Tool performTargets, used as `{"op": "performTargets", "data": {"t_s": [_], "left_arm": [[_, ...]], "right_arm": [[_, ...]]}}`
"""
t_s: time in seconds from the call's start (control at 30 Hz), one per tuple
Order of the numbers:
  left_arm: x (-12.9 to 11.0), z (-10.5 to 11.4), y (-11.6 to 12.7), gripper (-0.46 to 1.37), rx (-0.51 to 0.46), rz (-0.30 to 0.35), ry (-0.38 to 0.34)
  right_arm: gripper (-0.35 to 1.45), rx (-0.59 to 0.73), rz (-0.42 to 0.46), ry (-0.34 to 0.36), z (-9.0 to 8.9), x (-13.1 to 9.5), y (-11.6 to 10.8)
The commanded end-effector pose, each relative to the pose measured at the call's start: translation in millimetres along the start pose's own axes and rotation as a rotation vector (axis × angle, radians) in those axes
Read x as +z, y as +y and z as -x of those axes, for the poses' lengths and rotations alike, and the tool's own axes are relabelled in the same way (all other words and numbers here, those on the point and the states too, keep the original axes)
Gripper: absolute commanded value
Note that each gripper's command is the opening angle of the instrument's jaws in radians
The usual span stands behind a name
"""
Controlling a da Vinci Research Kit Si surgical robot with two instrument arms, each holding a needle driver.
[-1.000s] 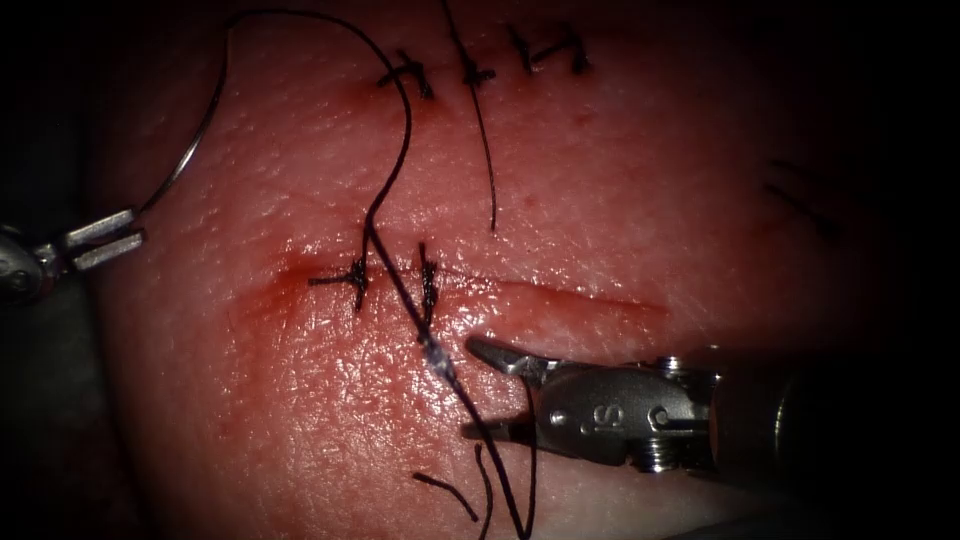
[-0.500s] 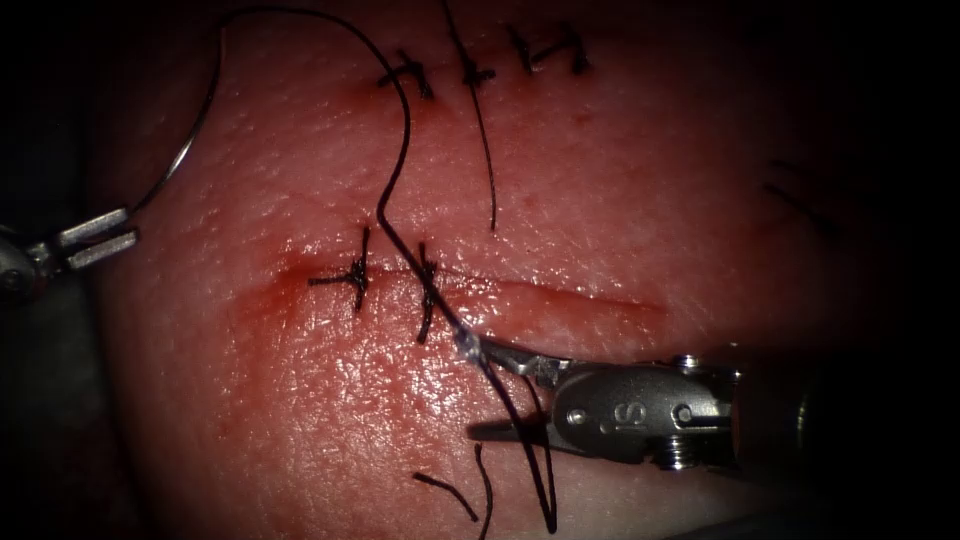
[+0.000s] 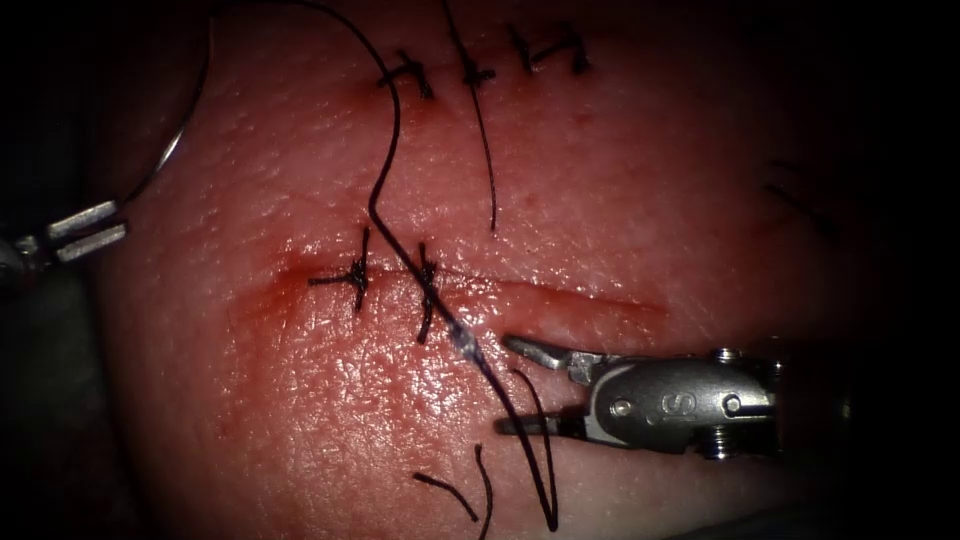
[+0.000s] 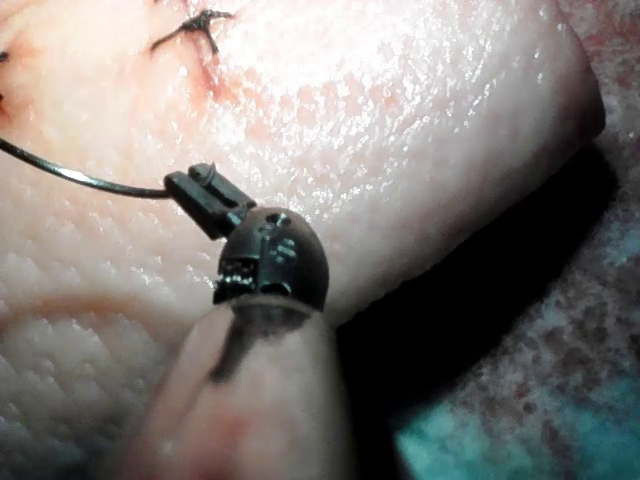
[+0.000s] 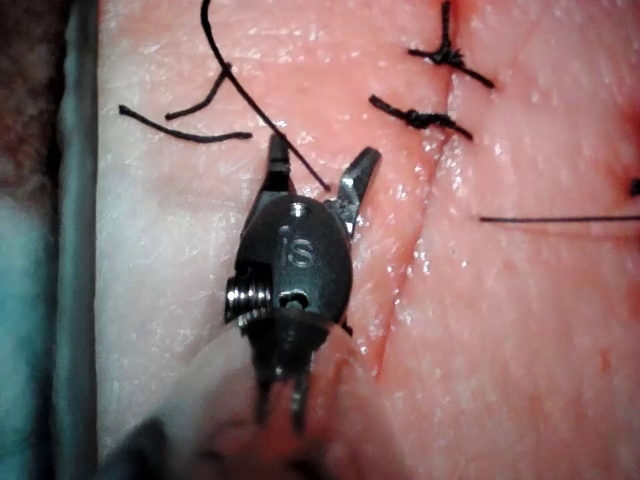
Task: Wound Closure
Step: Pull suture through incision until only a short tail is left
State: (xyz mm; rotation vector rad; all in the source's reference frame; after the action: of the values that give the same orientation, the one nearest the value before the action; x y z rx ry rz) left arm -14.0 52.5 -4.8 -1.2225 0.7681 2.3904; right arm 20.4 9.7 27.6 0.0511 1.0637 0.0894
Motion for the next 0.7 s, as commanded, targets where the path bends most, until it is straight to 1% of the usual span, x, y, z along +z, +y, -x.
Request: {"op": "performTargets", "data": {"t_s": [0.03, 0.17, 0.2, 0.23, 0.27, 0.33, 0.5, 0.63, 0.67, 0.7], "left_arm": [[0.0, 0.0, 0.0, -0.35, 0.001, 0.002, 0.0], [-0.1, 0.0, 0.1, -0.35, 0.002, 0.001, 0.0], [-0.1, 0.0, 0.2, -0.35, 0.003, 0.0, 0.0], [-0.1, 0.0, 0.2, -0.35, 0.003, 0.0, 0.0], [-0.1, 0.1, 0.2, -0.35, 0.003, 0.0, 0.0], [-0.2, 0.1, 0.2, -0.35, 0.004, -0.002, -0.002], [-0.4, 0.1, 0.1, -0.35, 0.004, -0.003, -0.003], [-0.4, 0.2, 0.1, -0.35, 0.004, -0.003, -0.003], [-0.4, 0.2, 0.2, -0.35, 0.005, -0.003, -0.004], [-0.4, 0.2, 0.2, -0.35, 0.005, -0.004, -0.004]], "right_arm": [[0.51, -0.006, 0.004, 0.007, 0.2, 0.1, 0.0], [0.5, 0.009, 0.002, 0.074, 1.1, 0.9, 0.1], [0.46, 0.012, -0.001, 0.09, 1.4, 1.2, 0.0], [0.39, 0.017, -0.003, 0.105, 1.6, 1.3, 0.0], [0.37, 0.018, -0.005, 0.116, 1.8, 1.4, 0.0], [0.34, 0.012, -0.005, 0.116, 2.2, 1.5, 0.1], [0.38, 0.009, 0.002, 0.111, 2.8, 1.2, 0.4], [0.37, 0.015, 0.014, 0.101, 3.3, 0.8, 0.7], [0.34, 0.014, 0.015, 0.101, 3.4, 0.7, 0.7], [0.23, 0.02, 0.015, 0.101, 3.5, 0.8, 0.7]]}}
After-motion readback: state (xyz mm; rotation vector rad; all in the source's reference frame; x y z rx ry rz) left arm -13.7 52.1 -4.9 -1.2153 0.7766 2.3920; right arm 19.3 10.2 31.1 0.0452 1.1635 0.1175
